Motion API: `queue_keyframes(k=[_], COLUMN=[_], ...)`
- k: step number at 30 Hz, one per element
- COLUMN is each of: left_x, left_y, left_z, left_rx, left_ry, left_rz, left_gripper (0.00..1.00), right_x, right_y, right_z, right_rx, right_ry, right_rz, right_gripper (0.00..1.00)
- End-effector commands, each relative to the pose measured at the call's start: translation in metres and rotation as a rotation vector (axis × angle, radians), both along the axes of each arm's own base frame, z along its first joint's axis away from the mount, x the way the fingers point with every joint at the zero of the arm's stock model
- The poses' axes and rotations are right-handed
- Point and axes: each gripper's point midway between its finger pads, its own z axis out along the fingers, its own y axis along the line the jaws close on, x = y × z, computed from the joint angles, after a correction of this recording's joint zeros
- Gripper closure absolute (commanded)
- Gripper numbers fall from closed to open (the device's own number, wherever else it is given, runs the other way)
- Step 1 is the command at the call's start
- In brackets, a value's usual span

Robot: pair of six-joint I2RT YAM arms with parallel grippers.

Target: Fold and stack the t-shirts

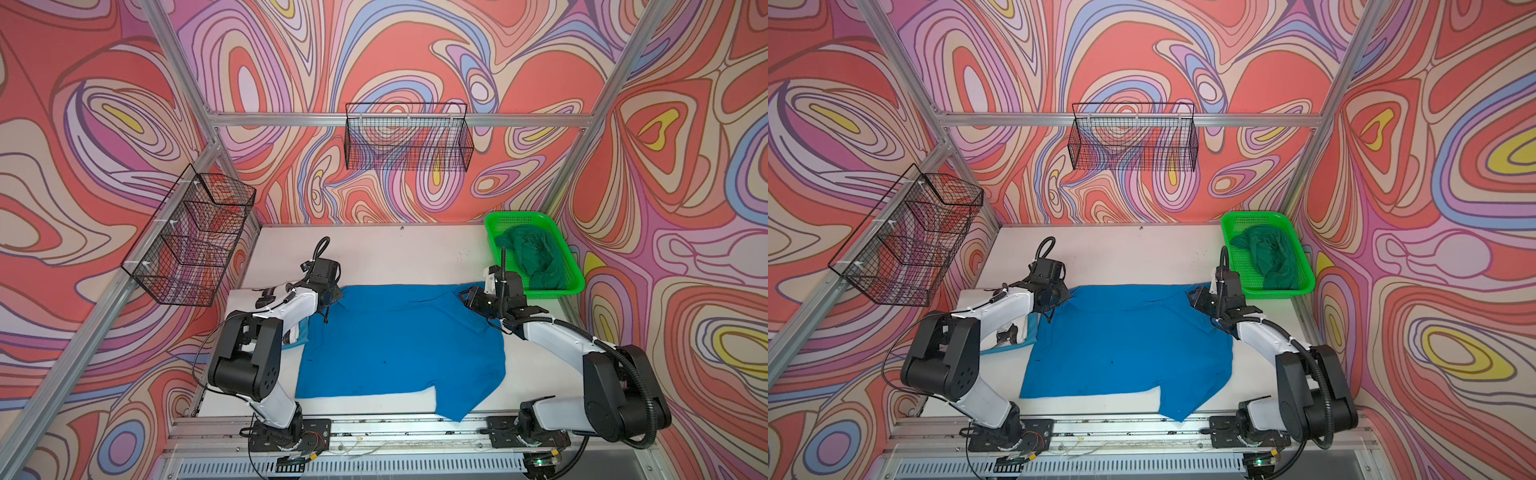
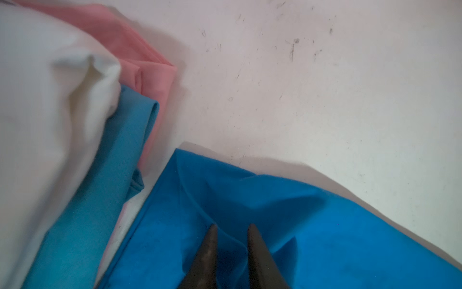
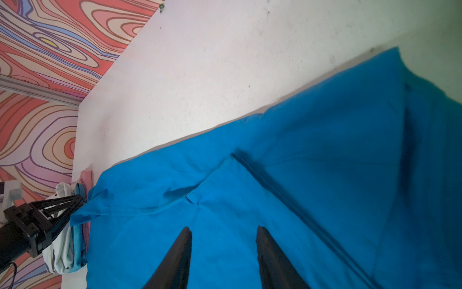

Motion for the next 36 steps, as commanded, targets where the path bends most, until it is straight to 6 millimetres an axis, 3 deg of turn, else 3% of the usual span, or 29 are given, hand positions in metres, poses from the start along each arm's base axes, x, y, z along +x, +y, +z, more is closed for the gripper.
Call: queue_keyframes(k=[1, 3, 10, 16, 21, 23, 25, 28, 31, 33, 36], left_x=[-0.012, -0.012, -0.015, -0.011, -0.027, -0.038, -0.042, -0.047, -0.054, -0.055, -0.058], left_y=[0.001, -0.001, 0.003, 0.004, 0.002, 0.004, 0.007, 0.018, 0.029, 0.027, 0.02], left_z=[-0.01, -0.009, 0.006, 0.053, 0.069, 0.057, 0.056, 0.062, 0.068, 0.064, 0.043], left_rx=[-0.007, -0.012, 0.001, 0.123, 0.24, 0.247, 0.254, 0.265, 0.273, 0.256, 0.208], left_ry=[0.06, 0.064, 0.028, -0.273, -0.476, -0.489, -0.491, -0.491, -0.496, -0.477, -0.374], left_rz=[0.002, -0.011, -0.008, -0.059, -0.098, -0.105, -0.075, -0.009, 0.058, 0.052, 0.045], left_gripper=[0.93, 1.0, 1.0, 1.0, 1.0, 0.86, 0.63, 0.53, 0.28, 0.25, 0.25], right_x=[0.004, 0.003, 0.001, -0.001, -0.003, -0.005, -0.006, -0.008, -0.009, -0.009, -0.009], right_y=[0.002, 0.002, 0.0, 0.002, 0.004, 0.004, 0.005, 0.008, 0.008, 0.009, 0.01], right_z=[0.0, -0.001, -0.001, 0.0, 0.005, 0.004, 0.002, 0.001, 0.002, 0.004, 0.004], right_rx=[0.009, 0.007, 0.002, 0.016, 0.029, 0.029, 0.031, 0.044, 0.046, 0.047, 0.051], right_ry=[-0.01, -0.007, -0.015, -0.026, -0.044, -0.043, -0.038, -0.029, -0.032, -0.036, -0.035], right_rz=[0.011, 0.011, 0.008, 0.014, 0.024, 0.029, 0.032, 0.047, 0.052, 0.053, 0.055], right_gripper=[0.55, 0.55, 0.55, 0.56, 0.55, 0.55, 0.55, 0.55, 0.55, 0.55, 0.55])
